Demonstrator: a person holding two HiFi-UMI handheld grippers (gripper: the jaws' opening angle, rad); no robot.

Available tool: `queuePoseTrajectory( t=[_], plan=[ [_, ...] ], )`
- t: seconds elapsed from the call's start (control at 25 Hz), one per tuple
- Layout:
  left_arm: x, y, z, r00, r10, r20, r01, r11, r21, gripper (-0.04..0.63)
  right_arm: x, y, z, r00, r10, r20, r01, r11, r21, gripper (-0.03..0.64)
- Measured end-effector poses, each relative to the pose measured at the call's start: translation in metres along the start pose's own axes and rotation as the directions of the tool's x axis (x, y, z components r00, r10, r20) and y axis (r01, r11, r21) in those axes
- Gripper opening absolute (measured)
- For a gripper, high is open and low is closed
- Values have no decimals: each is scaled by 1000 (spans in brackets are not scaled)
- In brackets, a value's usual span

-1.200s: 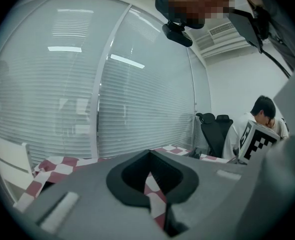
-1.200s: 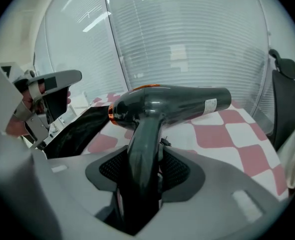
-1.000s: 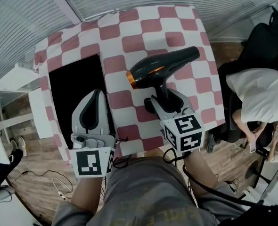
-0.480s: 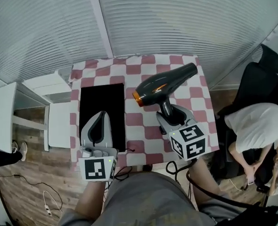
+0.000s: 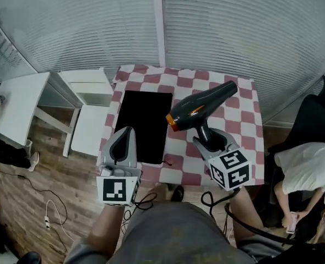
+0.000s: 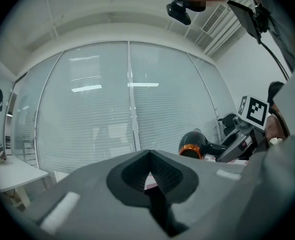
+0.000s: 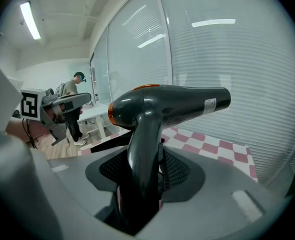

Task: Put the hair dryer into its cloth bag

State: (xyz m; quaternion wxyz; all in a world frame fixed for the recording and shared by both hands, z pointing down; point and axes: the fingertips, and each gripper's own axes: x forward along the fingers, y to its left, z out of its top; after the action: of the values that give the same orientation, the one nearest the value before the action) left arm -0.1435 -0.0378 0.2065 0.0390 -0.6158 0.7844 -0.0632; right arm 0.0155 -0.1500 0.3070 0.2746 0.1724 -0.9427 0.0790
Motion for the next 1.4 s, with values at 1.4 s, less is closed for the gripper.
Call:
queuePoseTrajectory(
  t=[1.4],
  plan=[
    [-78,6,-237,660,-606,-443,719,681,140,113,10,113,-86,986,95,-139,-87,994,63,218]
  ],
)
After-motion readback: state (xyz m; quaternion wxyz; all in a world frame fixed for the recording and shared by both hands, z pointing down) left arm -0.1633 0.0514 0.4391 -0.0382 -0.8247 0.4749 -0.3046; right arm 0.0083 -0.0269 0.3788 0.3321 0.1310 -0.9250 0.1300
